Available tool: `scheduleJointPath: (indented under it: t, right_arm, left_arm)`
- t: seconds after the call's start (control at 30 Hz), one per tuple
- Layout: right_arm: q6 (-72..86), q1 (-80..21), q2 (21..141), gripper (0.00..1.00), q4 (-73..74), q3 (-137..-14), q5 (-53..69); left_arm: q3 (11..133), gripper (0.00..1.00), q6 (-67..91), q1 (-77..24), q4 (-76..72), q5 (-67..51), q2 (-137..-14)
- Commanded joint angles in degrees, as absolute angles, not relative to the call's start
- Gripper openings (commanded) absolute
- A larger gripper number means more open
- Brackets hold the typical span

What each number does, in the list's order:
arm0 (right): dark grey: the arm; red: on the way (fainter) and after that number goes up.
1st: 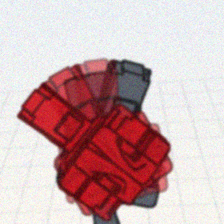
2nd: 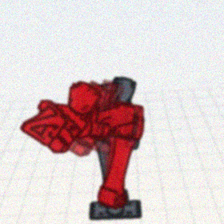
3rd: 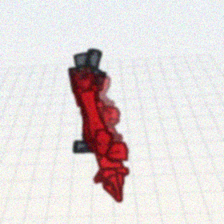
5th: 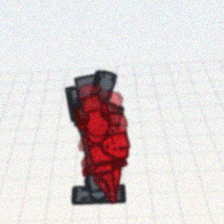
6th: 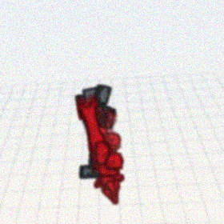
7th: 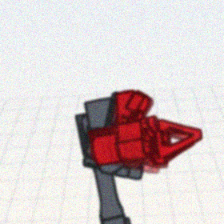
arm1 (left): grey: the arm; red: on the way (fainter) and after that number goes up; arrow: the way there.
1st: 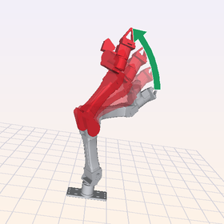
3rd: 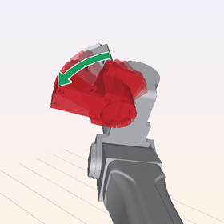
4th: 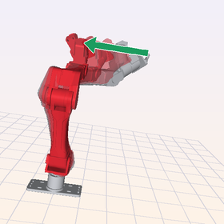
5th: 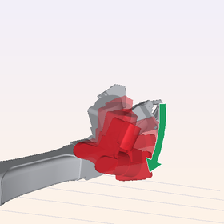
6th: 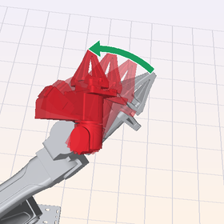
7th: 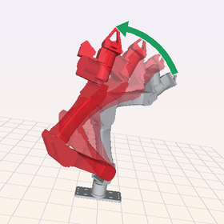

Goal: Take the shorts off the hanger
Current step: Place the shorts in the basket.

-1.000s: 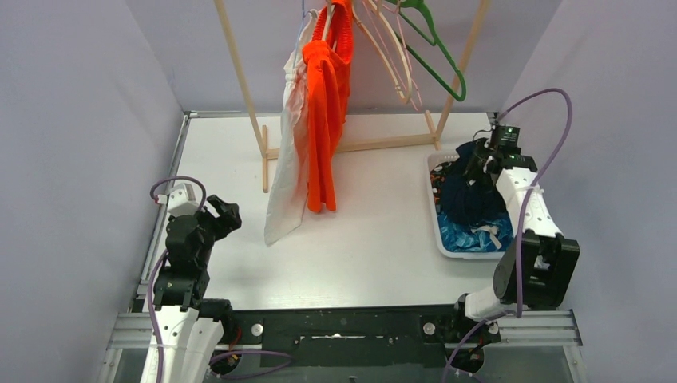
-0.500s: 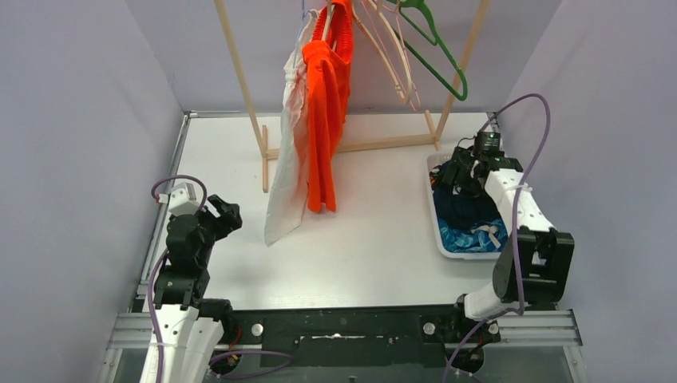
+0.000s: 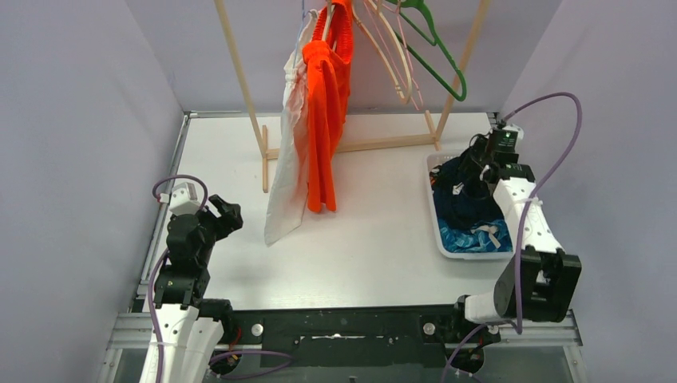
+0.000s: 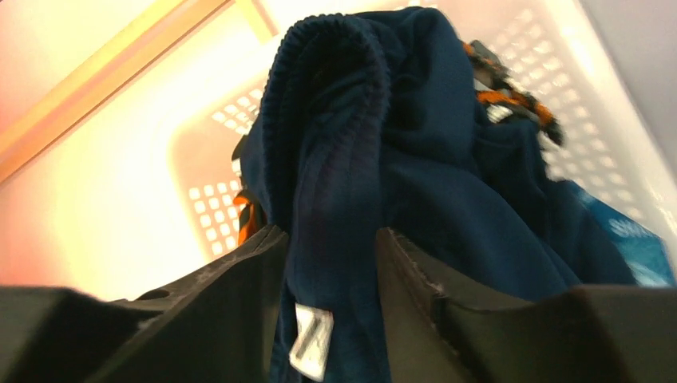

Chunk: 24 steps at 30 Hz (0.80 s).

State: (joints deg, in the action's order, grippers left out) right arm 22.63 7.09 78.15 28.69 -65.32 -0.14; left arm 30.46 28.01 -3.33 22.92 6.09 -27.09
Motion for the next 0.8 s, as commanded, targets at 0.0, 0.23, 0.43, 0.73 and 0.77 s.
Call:
scheduleJointPath:
  t: [0.0,0.23,0.43,0.73,0.77]
  right_arm:
    - [24.8,7.0,88.4,0.41,21.1,-66.2,2.8]
    - [23.5,6.5,95.0,0.15,21.9,-66.7,9.8]
    - [22.0,7.5,80.3,0.54,23.6,-67.4,4.3]
    - [28.3,7.8,57.4,0.62,21.3,-54.6,-8.2]
    - [29.5,7.9,53.5,0.69,19.9,-51.5,-9.4]
  left_arm:
    - [31.3,0.72,27.0,-3.6,19.7,5.8,-26.9]
    - [31.3,0.72,26.9,-3.8,19.9,6.2,-26.6]
    - [31.2,0.72,26.9,-3.8,19.6,6.2,-26.6]
    - [31.3,0.72,26.8,-3.8,19.8,6.3,-27.4]
    - [31.3,0.72,26.8,-3.8,19.9,6.3,-27.5]
